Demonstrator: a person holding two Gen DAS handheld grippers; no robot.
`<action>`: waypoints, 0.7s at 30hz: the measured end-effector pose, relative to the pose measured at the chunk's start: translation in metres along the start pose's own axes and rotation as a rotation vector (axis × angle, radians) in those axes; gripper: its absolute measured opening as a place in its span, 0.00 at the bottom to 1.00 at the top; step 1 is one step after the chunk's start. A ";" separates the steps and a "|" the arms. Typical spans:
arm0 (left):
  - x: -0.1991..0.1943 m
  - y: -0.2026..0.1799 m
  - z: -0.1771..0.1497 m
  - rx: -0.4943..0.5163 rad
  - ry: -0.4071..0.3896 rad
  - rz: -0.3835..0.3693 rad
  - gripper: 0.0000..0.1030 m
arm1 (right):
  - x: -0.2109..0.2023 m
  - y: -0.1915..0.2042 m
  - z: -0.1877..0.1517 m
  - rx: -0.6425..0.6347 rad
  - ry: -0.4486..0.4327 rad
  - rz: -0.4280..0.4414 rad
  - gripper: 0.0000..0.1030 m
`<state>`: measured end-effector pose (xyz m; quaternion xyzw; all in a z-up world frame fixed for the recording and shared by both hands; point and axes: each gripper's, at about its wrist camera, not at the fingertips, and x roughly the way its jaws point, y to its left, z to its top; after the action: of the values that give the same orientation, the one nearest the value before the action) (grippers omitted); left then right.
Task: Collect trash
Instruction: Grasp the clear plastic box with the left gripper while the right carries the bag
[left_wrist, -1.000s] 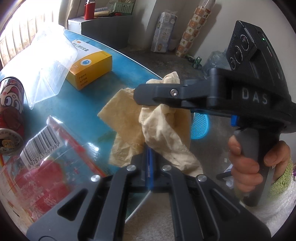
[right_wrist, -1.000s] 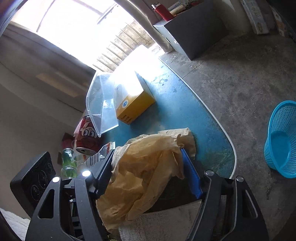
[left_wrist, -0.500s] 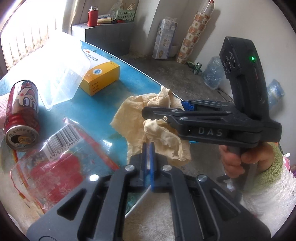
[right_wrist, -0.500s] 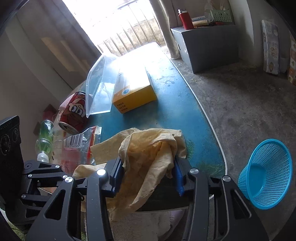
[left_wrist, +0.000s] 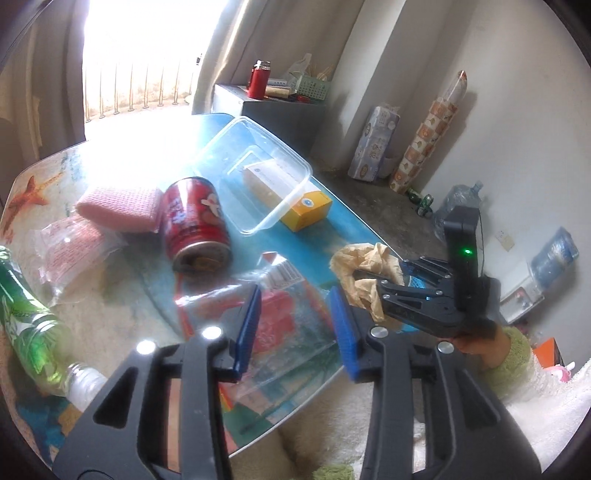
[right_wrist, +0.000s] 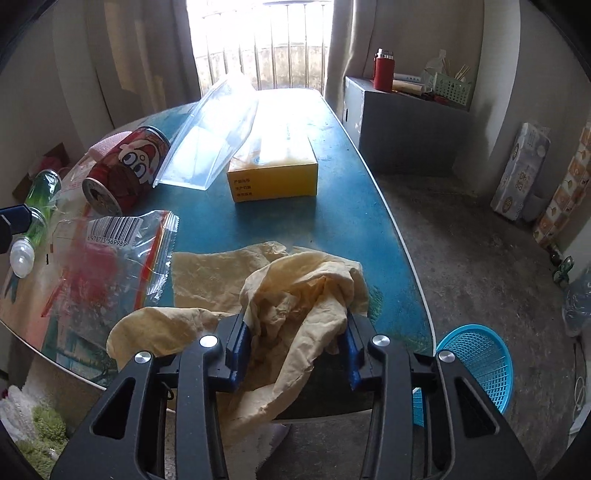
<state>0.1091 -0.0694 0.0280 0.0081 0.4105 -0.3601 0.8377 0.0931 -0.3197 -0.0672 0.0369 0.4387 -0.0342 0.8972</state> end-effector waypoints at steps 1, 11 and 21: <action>-0.003 0.006 0.004 -0.013 -0.012 0.018 0.38 | 0.000 0.001 0.000 0.006 0.002 0.001 0.24; -0.016 0.067 0.043 -0.210 -0.087 0.080 0.48 | -0.016 0.001 0.004 0.100 -0.046 0.003 0.10; 0.013 0.095 0.102 -0.344 -0.053 0.040 0.54 | -0.053 -0.021 0.016 0.221 -0.191 0.015 0.10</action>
<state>0.2423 -0.0381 0.0600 -0.1367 0.4438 -0.2679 0.8442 0.0711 -0.3410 -0.0159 0.1351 0.3445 -0.0790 0.9257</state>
